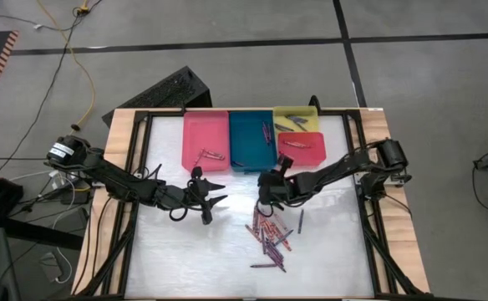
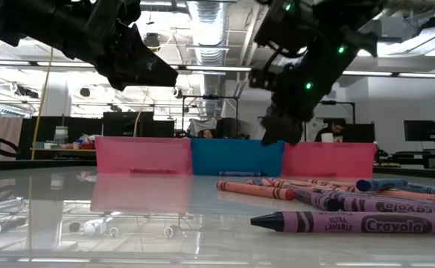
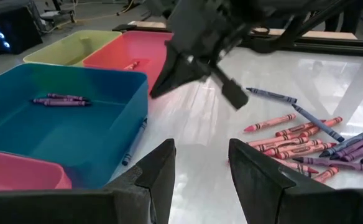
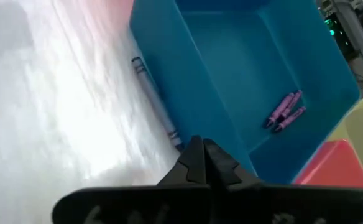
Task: Sort crayons
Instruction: Put the blue crayon into the yellow bin
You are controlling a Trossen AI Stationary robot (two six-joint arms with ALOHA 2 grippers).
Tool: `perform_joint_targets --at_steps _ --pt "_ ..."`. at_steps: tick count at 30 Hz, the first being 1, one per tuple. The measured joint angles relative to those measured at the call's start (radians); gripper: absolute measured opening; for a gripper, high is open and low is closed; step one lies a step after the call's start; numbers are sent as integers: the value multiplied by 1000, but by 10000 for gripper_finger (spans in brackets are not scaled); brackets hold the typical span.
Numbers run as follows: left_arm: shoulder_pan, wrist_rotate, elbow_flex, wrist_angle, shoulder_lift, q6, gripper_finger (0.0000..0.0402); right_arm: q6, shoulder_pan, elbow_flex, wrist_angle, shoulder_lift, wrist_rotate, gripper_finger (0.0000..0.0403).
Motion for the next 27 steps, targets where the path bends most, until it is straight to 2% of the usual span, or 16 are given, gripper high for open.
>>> perform_joint_targets --at_steps 7,15,19,27 --pt "0 -5 0 -2 0 4 139 -75 -39 0 50 29 -9 0" --pt "1 -14 0 -13 0 4 139 -152 -95 0 144 29 -135 0" --pt "1 -14 0 -39 0 3 139 -158 -120 0 149 33 -239 0" --pt "1 -14 0 -44 0 3 139 -194 -150 0 157 50 -255 0"
